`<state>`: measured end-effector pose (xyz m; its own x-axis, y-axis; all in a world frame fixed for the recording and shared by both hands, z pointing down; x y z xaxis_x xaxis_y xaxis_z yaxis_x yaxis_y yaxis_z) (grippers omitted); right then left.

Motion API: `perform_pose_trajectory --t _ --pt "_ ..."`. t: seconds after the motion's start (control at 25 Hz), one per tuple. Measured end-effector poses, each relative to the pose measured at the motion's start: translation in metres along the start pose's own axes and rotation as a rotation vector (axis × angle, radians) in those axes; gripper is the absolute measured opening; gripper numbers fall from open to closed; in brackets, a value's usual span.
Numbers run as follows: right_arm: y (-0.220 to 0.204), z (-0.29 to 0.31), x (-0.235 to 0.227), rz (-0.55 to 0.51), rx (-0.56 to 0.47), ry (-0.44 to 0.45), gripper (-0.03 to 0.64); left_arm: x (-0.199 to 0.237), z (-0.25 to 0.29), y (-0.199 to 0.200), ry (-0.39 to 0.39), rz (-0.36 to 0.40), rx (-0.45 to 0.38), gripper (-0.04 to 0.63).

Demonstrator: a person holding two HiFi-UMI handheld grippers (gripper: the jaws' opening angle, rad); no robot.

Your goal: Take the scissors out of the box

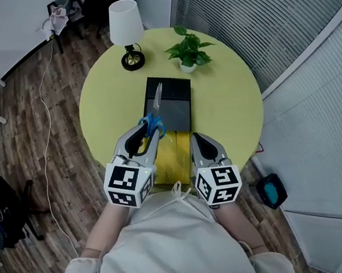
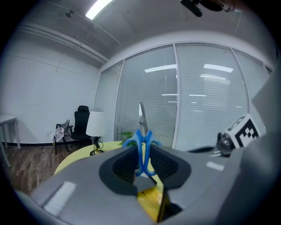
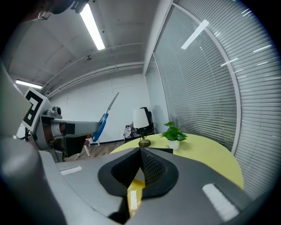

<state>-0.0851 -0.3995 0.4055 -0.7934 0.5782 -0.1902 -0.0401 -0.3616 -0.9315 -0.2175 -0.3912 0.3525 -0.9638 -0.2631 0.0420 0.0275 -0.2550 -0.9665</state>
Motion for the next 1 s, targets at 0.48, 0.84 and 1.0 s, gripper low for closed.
perform_pose_trajectory --t 0.48,0.84,1.0 --pt "-0.006 0.006 -0.003 -0.005 0.021 -0.012 -0.002 0.005 0.008 -0.012 0.011 -0.016 0.029 0.092" --pt "-0.008 0.008 -0.007 -0.006 0.023 -0.019 -0.002 -0.001 0.015 -0.021 -0.008 -0.026 0.062 0.092" --pt "-0.012 0.011 -0.007 -0.007 0.038 -0.007 -0.002 -0.001 0.018 -0.025 -0.009 -0.032 0.076 0.092"
Point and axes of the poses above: the fingertips, and each gripper's own axes: z forward along the fingers, x to its left, y out of its top, the point moved 2 cm from there along -z, backward along the fingers, and after that the axes turned 5 degrees about y, right-handed, at the moved point
